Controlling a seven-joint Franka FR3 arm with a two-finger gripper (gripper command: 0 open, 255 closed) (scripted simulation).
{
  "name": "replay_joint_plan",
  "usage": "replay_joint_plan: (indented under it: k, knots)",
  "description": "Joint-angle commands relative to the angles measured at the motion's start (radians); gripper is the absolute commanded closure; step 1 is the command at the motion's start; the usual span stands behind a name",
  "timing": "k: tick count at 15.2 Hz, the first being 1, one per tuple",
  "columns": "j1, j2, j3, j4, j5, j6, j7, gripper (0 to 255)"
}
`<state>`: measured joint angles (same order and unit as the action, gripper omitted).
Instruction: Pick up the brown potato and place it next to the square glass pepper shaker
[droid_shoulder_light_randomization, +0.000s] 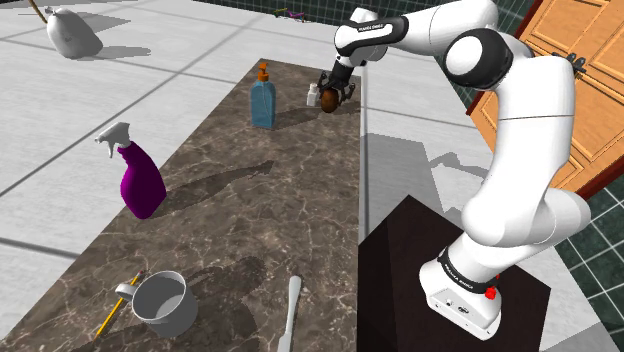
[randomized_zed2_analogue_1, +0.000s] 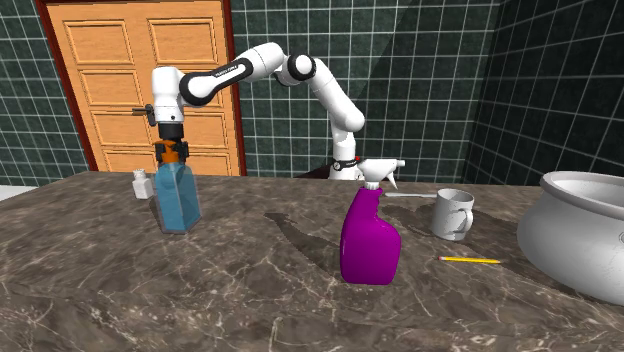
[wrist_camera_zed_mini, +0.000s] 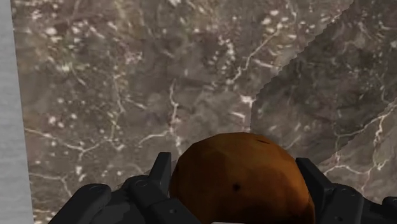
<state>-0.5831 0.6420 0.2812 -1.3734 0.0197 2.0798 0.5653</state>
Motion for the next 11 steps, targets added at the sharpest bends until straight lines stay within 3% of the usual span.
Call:
replay_joint_plan:
  k: [1,2,3,8,11]
  knots:
    - [0.0,0.007,0.0,-0.006,0.0,-0.001,-0.002,255]
    - [0.0,0.007,0.0,-0.006,0.0,-0.001,-0.002,255]
    - [-0.002,0.004,0.0,-0.011,0.001,0.001,-0.003,0]
    - [0.0,0.007,0.0,-0.006,0.0,-0.001,-0.002,0]
    - [-0.012,-0.033,0.003,0.031,0.008,-0.078,-0.005,0]
